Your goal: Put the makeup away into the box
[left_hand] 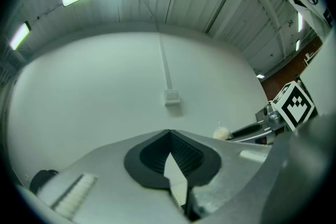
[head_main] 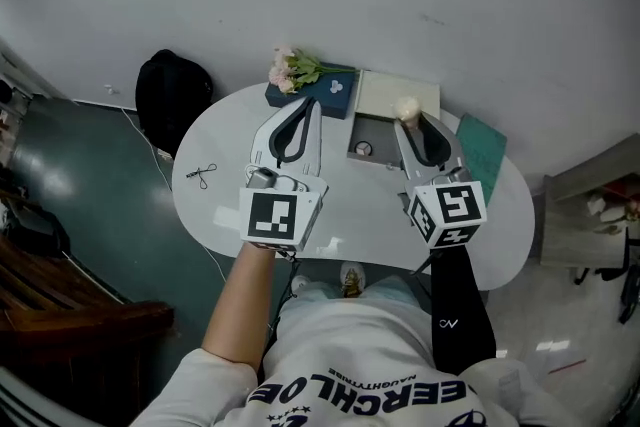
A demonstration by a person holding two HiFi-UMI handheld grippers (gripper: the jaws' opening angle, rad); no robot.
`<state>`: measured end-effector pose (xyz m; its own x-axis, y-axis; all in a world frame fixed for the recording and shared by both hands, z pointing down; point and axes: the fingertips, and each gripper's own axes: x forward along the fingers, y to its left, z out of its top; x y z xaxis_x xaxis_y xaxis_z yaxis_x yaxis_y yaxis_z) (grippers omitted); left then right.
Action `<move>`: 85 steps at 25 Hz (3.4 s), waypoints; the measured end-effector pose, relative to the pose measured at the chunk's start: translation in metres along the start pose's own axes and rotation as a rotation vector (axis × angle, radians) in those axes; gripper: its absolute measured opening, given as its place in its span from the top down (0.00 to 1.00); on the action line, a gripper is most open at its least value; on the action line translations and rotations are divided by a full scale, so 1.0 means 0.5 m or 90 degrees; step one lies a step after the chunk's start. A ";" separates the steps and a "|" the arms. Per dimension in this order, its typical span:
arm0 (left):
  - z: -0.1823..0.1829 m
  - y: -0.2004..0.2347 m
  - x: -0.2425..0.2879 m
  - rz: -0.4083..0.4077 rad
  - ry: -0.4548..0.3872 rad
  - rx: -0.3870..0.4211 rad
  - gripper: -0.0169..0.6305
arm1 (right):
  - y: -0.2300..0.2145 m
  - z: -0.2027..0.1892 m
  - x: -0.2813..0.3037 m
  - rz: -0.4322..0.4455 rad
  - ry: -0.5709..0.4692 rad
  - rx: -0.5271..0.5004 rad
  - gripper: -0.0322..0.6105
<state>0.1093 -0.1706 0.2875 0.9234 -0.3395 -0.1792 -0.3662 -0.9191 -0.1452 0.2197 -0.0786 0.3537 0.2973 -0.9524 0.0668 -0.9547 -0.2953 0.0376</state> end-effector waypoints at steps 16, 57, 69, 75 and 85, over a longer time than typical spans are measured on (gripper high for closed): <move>-0.064 -0.110 0.084 -0.040 0.035 -0.068 0.97 | -0.125 -0.136 -0.012 -0.023 0.118 0.004 0.71; -0.143 0.025 0.054 0.046 0.107 -0.030 0.97 | -0.100 -0.517 0.138 0.029 0.419 0.059 0.48; -0.093 0.042 0.050 0.064 0.087 -0.025 0.97 | -0.081 -0.252 0.138 0.061 0.149 0.012 0.49; -0.057 0.053 0.056 0.077 0.079 -0.014 0.97 | -0.093 -0.060 0.113 0.050 0.004 -0.014 0.50; -0.030 0.063 0.059 0.076 0.074 -0.022 0.96 | -0.070 0.072 0.078 0.068 -0.105 -0.043 0.53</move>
<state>0.1269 -0.2126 0.2922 0.8817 -0.4652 -0.0789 -0.4711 -0.8769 -0.0951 0.2640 -0.1083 0.3192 0.1825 -0.9791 -0.0902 -0.9757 -0.1916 0.1063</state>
